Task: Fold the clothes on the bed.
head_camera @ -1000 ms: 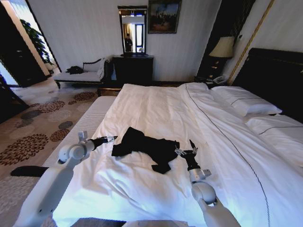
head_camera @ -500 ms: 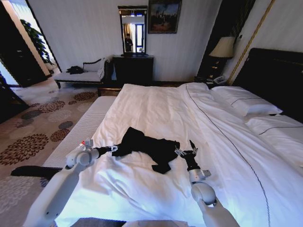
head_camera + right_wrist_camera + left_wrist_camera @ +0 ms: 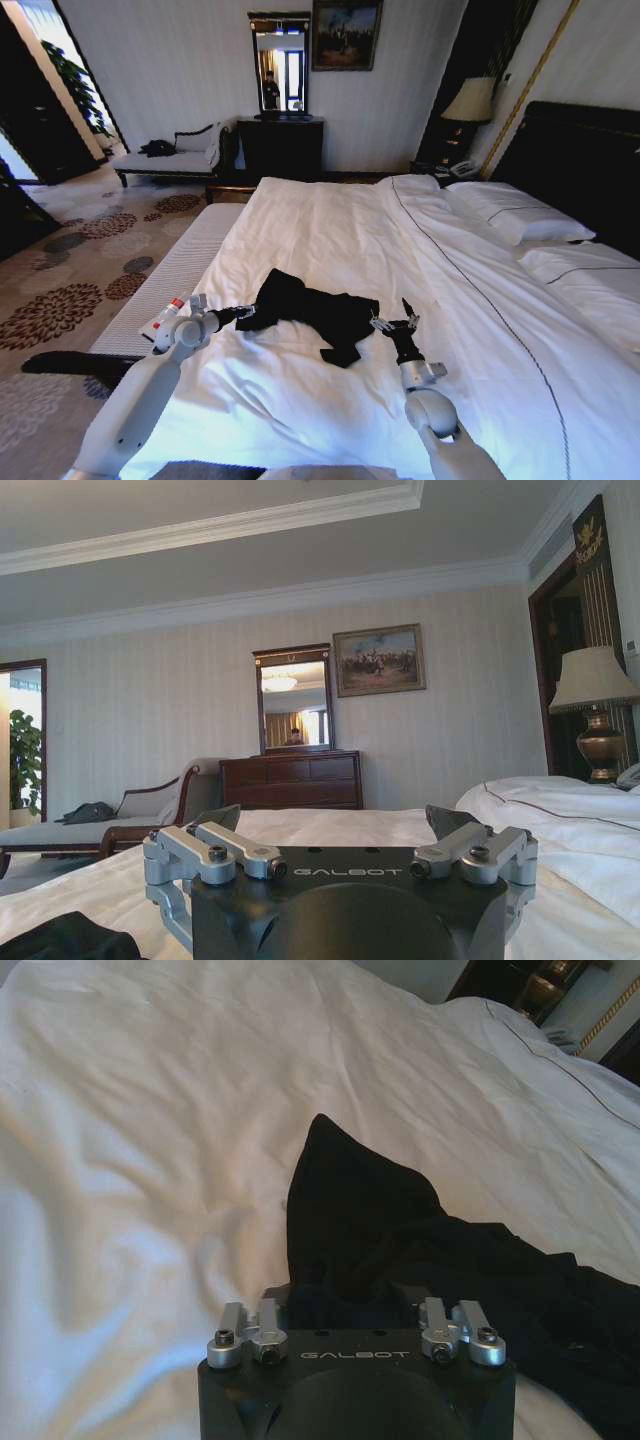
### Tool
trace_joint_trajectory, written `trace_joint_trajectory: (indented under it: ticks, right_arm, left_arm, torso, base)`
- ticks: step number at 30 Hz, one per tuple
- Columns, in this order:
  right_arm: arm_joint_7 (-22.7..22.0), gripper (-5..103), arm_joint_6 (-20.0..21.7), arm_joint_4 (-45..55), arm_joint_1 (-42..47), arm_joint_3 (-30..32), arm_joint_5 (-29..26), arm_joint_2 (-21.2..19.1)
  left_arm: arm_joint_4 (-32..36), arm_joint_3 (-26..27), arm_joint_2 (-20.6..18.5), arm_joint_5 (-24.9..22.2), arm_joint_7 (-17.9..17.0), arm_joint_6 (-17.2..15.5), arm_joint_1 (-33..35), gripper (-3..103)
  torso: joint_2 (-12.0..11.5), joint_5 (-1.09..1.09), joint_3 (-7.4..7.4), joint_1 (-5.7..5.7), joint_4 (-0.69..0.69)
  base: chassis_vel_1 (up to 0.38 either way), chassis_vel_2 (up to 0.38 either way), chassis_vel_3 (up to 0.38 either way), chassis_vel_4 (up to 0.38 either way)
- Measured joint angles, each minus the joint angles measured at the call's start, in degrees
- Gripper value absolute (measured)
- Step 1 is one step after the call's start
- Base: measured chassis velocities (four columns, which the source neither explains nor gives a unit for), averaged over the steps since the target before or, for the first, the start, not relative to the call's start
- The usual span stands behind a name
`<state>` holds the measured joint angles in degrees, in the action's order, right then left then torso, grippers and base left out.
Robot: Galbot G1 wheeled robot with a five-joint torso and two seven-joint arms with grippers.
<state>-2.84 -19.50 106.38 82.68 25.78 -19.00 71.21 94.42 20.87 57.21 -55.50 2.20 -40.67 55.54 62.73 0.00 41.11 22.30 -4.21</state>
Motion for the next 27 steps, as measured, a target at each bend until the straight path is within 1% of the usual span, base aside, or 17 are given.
trace_joint_trajectory:
  ticks: [2, 3, 4, 5, 9, 11, 13, 14, 15, 16, 19, 20, 22, 23, 24, 25, 27]
  right_arm:
    - [0.0, 100, 0.0, -0.1, -0.1, -0.1, 0.0, 0.1]
    - [-0.1, 100, 0.0, -0.2, -0.2, -0.2, 0.0, 0.1]
    - [-0.1, 100, 0.0, -0.3, -0.3, -0.2, 0.1, 0.0]
    - [-0.1, 100, 0.0, -0.3, -0.3, -0.2, 0.1, 0.0]
    - [-0.3, 100, 0.0, -0.7, -0.8, -0.3, 0.0, -0.2]
    - [-0.3, 100, 0.0, -0.7, -0.9, -0.3, 0.0, -0.2]
    - [-0.6, 100, 0.0, -1.0, -1.3, -0.5, -0.1, -0.4]
    - [-0.7, 100, 0.0, -1.1, -1.4, -0.6, -0.1, -0.5]
    - [-1.3, 100, 0.1, -1.2, -1.7, -1.0, -0.7, -0.6]
    - [-1.3, 100, 0.1, -1.2, -1.7, -1.0, -0.7, -0.6]
    - [-3.8, 100, 2.1, -1.2, -2.4, -3.2, -5.7, -1.5]
    - [-3.8, 100, 2.1, -1.2, -2.4, -3.2, -5.7, -1.5]
    - [-6.6, 100, 4.4, -0.7, -3.3, -5.9, -11.1, -2.8]
    - [-7.2, 100, 4.9, -0.6, -3.5, -6.6, -12.5, -3.1]
    - [-7.2, 100, 4.9, -0.6, -3.5, -6.6, -12.5, -3.1]
    - [-8.5, 100, 5.9, 0.0, -3.8, -8.5, -16.0, -4.0]
    - [-9.6, 100, 8.0, 1.7, -4.3, -11.4, -23.6, -5.2]
  left_arm:
    - [0.0, 0.0, 0.1, 0.0, 0.0, 0.0, 0.1, 45]
    - [0.0, 0.0, 0.1, 0.0, 0.0, 0.0, 0.1, 45]
    - [0.0, 0.0, 0.2, 0.1, 0.0, 0.0, 0.2, 40]
    - [0.0, 0.0, 0.2, 0.1, 0.0, 0.0, 0.2, 40]
    - [-0.1, 0.2, 0.6, 0.2, 0.0, 0.0, 0.5, 18]
    - [-0.1, 0.3, 0.7, 0.2, 0.0, 0.0, 0.5, 18]
    - [-0.1, 0.6, 0.9, 0.4, 0.1, 0.0, 0.8, 8]
    - [-0.2, 0.7, 1.0, 0.5, 0.1, 0.0, 0.9, 8]
    - [-0.4, 1.0, 1.1, 0.9, 0.3, 0.1, 1.1, 2]
    - [-0.4, 1.0, 1.1, 0.9, 0.3, 0.1, 1.1, 2]
    - [-1.0, 2.0, 1.1, 1.6, 0.8, 0.3, 1.4, 2]
    - [-1.0, 2.0, 1.1, 1.6, 0.8, 0.3, 1.4, 2]
    - [-1.4, 3.6, 0.9, 1.8, 1.3, 0.8, 1.5, 2]
    - [-1.5, 4.1, 0.8, 1.9, 1.4, 0.9, 1.5, 2]
    - [-1.5, 4.1, 0.8, 1.9, 1.4, 0.9, 1.5, 2]
    - [-1.5, 5.2, 0.7, 1.9, 1.6, 1.1, 1.5, 2]
    - [-1.5, 6.6, 0.5, 1.7, 1.7, 1.3, 1.5, 2]
  torso:
    - [0.0, 0.00, 0.00, 0.00, 0.00]
    - [0.0, 0.00, 0.00, 0.00, 0.00]
    - [0.0, 0.00, 0.00, 0.00, 0.01]
    - [0.0, 0.00, 0.00, 0.00, 0.01]
    - [0.0, 0.00, 0.00, 0.00, 0.00]
    - [0.0, 0.00, 0.00, 0.00, 0.00]
    - [0.0, 0.00, 0.00, 0.00, 0.00]
    - [0.0, 0.00, 0.00, 0.00, 0.00]
    - [0.0, 0.00, 0.00, 0.00, 0.00]
    - [0.0, 0.00, 0.00, 0.00, 0.00]
    - [0.0, -0.01, 0.00, 0.00, 0.00]
    - [0.0, -0.01, 0.00, 0.00, 0.00]
    - [0.0, -0.02, 0.00, 0.00, 0.00]
    - [0.0, -0.01, 0.00, 0.00, 0.00]
    - [0.0, -0.01, 0.00, 0.00, 0.00]
    - [0.0, 0.00, 0.00, 0.00, 0.01]
    - [0.0, -0.01, 0.00, 0.00, 0.00]
  base:
    - [0.000, 0.000, 0.000, 0.000]
    - [0.000, 0.000, 0.000, 0.000]
    - [0.000, 0.000, 0.000, 0.000]
    - [0.000, 0.000, 0.000, 0.000]
    - [0.000, 0.000, 0.000, 0.000]
    - [0.000, 0.000, 0.000, 0.000]
    - [0.000, 0.000, 0.000, 0.000]
    - [0.000, 0.000, 0.000, 0.000]
    - [0.000, 0.000, 0.000, 0.000]
    - [0.000, 0.000, 0.000, 0.000]
    - [0.000, 0.000, 0.000, 0.000]
    - [0.000, 0.000, 0.000, 0.000]
    - [0.000, 0.000, 0.000, 0.000]
    - [0.000, 0.000, 0.000, 0.000]
    - [0.000, 0.000, 0.000, 0.000]
    - [0.000, 0.000, 0.000, 0.000]
    - [0.000, 0.000, 0.000, 0.000]
